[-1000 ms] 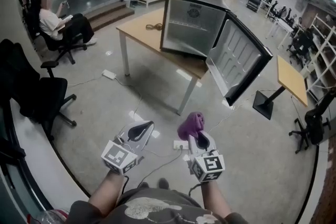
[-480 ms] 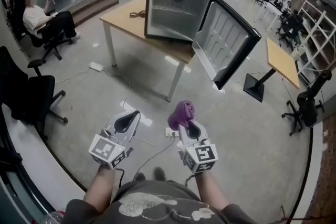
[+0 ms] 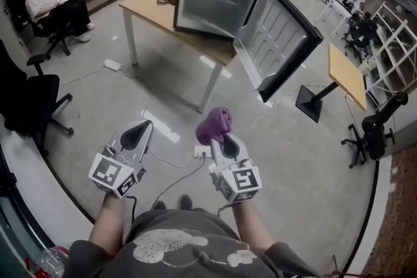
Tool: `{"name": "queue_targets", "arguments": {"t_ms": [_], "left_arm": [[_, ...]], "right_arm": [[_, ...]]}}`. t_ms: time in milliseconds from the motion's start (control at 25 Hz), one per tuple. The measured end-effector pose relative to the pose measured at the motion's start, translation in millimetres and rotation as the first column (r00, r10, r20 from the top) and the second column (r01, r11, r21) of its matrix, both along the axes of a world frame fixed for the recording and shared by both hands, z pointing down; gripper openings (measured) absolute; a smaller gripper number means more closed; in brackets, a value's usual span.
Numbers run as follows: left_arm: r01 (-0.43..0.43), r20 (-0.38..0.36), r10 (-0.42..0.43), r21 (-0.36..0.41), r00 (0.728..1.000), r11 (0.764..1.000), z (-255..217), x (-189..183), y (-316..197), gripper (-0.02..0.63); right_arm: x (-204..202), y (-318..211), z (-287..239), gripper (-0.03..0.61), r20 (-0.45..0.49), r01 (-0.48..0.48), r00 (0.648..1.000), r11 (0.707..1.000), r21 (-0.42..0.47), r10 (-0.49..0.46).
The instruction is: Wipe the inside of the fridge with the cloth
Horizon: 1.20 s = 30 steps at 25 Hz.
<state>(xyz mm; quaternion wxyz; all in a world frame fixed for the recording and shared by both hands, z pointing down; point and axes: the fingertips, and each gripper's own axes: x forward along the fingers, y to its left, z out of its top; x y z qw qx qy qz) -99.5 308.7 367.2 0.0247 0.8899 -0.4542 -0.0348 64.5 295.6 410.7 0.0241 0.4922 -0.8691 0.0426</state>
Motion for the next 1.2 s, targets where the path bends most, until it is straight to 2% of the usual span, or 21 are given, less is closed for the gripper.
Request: {"name": "queue_targets", "arguments": {"t_ms": [360, 680, 1000, 1200], "left_arm": [[0.068, 0.042, -0.067, -0.014, 0.997, 0.998, 6.2, 29.2, -15.9, 0.017], [0.089, 0.064, -0.087, -0.02, 0.994, 0.996, 7.2, 39.1, -40.0, 0.017], [0.051, 0.054, -0.05, -0.008, 0.997, 0.999, 7.8, 38.5, -100.4, 0.017], [0.041, 0.042, -0.04, -0.01, 0.998, 0.999, 8.5, 12.7, -155.4, 0.017]], "right_arm": [[35.7, -21.3, 23.9, 0.04, 0.042, 0.044, 0.998, 0.998, -0.043, -0.042], [43.5, -47.2, 31.0, 0.04, 0.066, 0.066, 0.996, 0.996, -0.058, -0.062], [50.4, -97.3, 37.2, 0.04, 0.051, 0.031, 0.998, 0.998, -0.061, -0.028], [28.5, -150.8, 34.2, 0.04, 0.044, 0.014, 0.999, 0.998, -0.058, -0.012]]}}
